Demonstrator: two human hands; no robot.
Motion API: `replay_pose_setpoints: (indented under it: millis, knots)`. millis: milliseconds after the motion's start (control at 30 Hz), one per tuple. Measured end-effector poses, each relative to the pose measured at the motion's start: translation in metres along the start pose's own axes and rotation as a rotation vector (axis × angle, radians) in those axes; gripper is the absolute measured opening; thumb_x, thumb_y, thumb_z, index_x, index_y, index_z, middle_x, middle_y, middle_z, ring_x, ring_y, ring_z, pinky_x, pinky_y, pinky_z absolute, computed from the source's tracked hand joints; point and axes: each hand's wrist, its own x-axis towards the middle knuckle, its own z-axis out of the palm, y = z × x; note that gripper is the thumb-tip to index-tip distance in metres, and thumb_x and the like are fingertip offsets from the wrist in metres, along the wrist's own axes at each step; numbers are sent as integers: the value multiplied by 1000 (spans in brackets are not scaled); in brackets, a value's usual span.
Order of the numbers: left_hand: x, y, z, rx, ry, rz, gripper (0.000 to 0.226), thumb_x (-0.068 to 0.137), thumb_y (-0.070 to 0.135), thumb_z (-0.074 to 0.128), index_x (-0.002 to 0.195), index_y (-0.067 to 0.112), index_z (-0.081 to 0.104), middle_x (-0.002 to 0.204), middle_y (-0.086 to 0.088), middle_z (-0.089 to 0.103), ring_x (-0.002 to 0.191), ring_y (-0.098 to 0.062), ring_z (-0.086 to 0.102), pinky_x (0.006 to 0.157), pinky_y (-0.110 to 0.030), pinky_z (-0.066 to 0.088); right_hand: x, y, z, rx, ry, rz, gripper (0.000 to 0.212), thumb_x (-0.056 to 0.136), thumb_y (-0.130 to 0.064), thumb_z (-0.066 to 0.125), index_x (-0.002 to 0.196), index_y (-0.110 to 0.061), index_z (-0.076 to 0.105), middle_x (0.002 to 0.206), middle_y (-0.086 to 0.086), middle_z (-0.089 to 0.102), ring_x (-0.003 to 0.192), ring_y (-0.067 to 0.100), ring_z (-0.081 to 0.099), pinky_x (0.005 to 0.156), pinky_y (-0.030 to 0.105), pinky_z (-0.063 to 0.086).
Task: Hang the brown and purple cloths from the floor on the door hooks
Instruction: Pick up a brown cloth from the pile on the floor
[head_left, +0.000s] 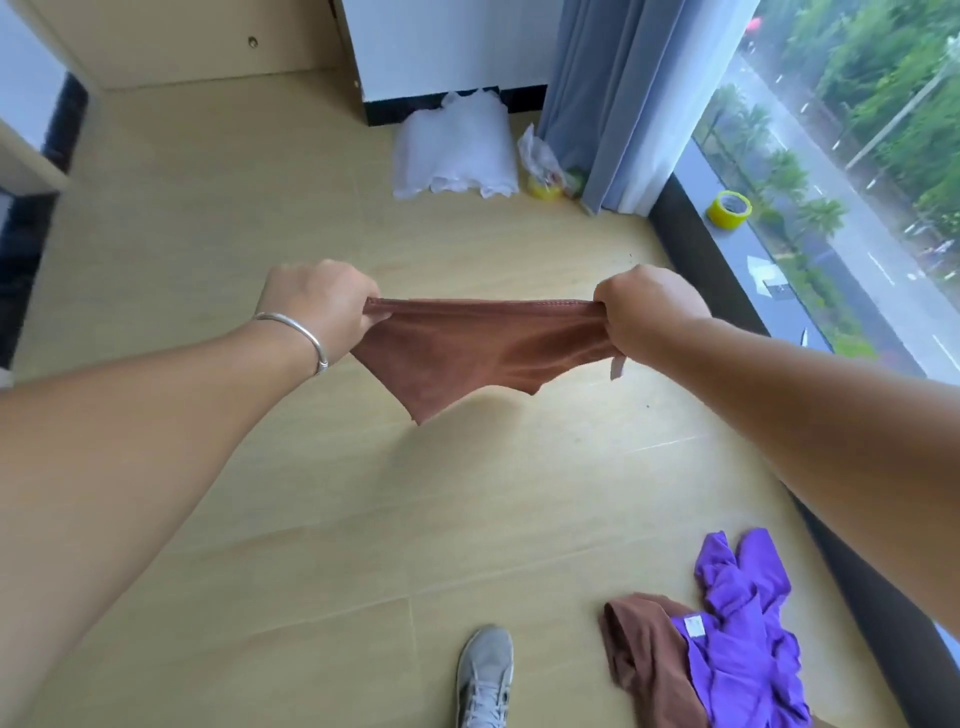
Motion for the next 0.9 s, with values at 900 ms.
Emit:
replay_pose_setpoints:
  millis: [900]
  knots:
    - [-451,19,398,-136,-751,-88,26,87,18,50,103,31,66,104,6,63,106,-20,57,77,-30,47,-358,-230,416,112,-532,-153,43,83,-3,39,112,-28,57,90,-1,63,91,25,60,66,30,33]
